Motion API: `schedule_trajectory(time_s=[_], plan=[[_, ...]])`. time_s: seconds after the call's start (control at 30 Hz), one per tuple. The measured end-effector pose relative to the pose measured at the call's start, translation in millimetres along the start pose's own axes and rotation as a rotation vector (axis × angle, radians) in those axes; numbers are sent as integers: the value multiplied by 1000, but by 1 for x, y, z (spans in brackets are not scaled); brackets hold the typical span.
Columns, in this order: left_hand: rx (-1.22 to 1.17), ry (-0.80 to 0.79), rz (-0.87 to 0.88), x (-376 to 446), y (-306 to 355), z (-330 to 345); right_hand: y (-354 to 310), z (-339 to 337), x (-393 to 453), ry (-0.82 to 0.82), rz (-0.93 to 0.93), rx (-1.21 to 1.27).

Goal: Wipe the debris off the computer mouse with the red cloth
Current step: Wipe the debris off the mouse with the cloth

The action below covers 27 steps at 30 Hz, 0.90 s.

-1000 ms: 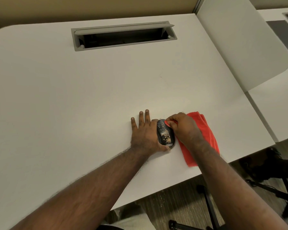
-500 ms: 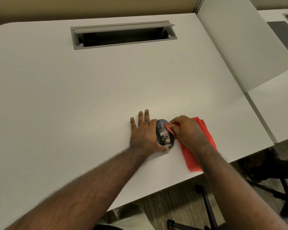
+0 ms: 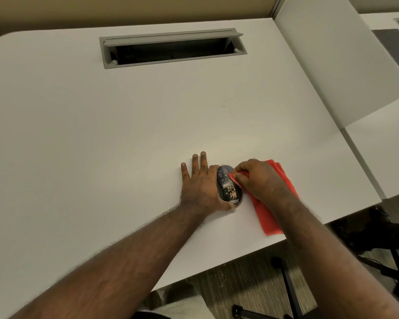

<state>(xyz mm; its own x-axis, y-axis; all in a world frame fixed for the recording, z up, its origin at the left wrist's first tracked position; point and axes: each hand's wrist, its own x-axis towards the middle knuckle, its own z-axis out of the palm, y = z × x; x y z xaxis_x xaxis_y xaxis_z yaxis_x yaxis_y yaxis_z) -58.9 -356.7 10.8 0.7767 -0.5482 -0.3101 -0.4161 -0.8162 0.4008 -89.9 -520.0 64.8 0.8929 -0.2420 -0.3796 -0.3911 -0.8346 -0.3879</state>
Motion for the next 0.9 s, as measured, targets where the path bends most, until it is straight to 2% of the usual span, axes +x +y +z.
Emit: schedule_trajectory(time_s=[0.4,0.7,0.9], plan=[[-4,1,2,0,0,-1,-17,3,36,43,42,-73],[15,-16,-1,0,1,-1,-19,-9,35,-82,-38,-221],[32,-13,-1,-1,1,-1,-31,-2,41,-31,-37,-238]])
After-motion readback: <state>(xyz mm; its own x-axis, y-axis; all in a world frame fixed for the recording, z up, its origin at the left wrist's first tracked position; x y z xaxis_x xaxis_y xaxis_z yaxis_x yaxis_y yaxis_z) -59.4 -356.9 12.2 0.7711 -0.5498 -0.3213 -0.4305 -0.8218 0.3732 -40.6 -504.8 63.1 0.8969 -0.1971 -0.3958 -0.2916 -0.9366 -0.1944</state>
